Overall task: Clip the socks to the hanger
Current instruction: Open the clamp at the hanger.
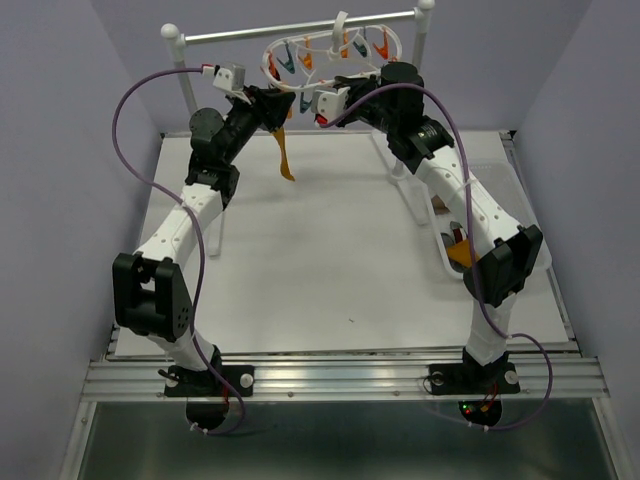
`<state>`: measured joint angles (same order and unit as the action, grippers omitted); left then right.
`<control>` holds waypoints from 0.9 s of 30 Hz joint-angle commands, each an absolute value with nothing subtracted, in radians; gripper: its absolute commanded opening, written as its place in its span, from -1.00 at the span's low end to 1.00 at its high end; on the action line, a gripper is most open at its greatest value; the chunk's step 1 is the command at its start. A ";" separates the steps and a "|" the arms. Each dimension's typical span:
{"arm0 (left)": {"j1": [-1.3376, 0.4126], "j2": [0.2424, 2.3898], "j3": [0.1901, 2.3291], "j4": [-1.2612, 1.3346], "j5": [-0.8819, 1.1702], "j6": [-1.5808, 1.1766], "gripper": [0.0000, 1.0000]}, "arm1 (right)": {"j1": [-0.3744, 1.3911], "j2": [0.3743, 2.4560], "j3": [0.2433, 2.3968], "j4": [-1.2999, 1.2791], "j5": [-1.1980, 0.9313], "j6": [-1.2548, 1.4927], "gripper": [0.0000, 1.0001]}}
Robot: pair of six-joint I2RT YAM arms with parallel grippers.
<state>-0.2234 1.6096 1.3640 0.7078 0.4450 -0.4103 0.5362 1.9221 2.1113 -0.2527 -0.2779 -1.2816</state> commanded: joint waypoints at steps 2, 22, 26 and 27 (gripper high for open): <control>-0.261 1.554 1.367 0.660 0.370 -0.060 -1.00 | 0.548 1.858 2.091 -0.265 -0.302 -1.210 -0.94; -0.282 1.540 1.381 0.589 0.292 -0.109 -1.00 | 0.548 1.862 2.095 -0.267 -0.262 -1.164 -0.63; -0.282 1.537 1.384 0.571 0.258 -0.179 -1.00 | 0.548 1.858 2.086 -0.267 -0.259 -1.138 -0.33; -0.281 1.539 1.385 0.557 0.261 -0.181 -1.00 | 0.548 1.856 2.077 -0.265 -0.259 -1.132 -0.28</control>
<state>-0.2840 1.5730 1.3548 0.6094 0.3119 -0.1154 0.5381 1.8984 2.0968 -0.2638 -0.2691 -1.2022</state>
